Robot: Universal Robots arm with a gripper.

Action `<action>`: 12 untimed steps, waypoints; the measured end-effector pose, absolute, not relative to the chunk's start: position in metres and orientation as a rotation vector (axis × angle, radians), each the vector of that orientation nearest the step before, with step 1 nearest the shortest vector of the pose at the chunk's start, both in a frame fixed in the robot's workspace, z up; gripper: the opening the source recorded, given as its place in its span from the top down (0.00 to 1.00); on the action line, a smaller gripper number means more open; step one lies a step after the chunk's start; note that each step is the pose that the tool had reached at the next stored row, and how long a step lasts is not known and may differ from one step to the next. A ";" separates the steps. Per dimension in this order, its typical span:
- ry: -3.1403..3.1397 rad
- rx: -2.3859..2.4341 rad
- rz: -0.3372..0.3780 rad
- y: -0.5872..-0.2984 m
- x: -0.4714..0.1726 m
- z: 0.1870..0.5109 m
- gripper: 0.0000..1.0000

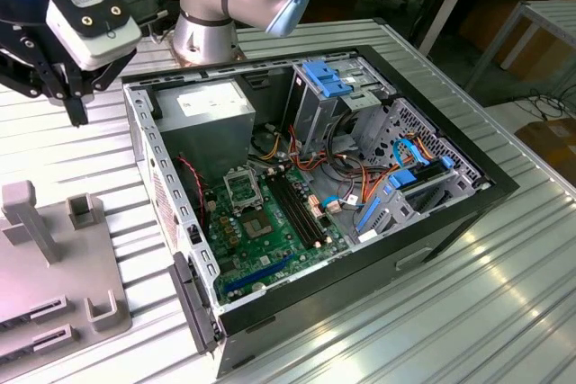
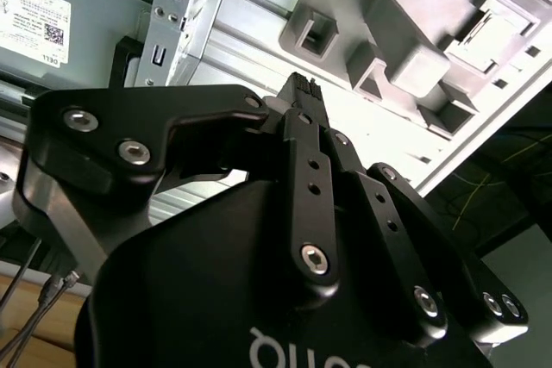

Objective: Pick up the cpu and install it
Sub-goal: 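Reach for the cpu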

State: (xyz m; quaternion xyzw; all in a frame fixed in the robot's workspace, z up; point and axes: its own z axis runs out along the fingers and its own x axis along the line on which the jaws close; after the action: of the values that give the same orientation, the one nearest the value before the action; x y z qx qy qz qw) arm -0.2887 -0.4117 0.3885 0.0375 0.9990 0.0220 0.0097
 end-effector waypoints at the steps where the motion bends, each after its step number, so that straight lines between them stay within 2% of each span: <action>1: 3.119 0.117 0.069 -0.412 -0.290 0.389 0.89; 12: 3.119 0.117 0.069 -0.412 -0.301 0.388 0.89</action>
State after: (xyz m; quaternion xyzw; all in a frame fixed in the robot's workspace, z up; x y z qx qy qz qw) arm -0.3014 -0.4117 0.3882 0.0374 0.9990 0.0220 0.0097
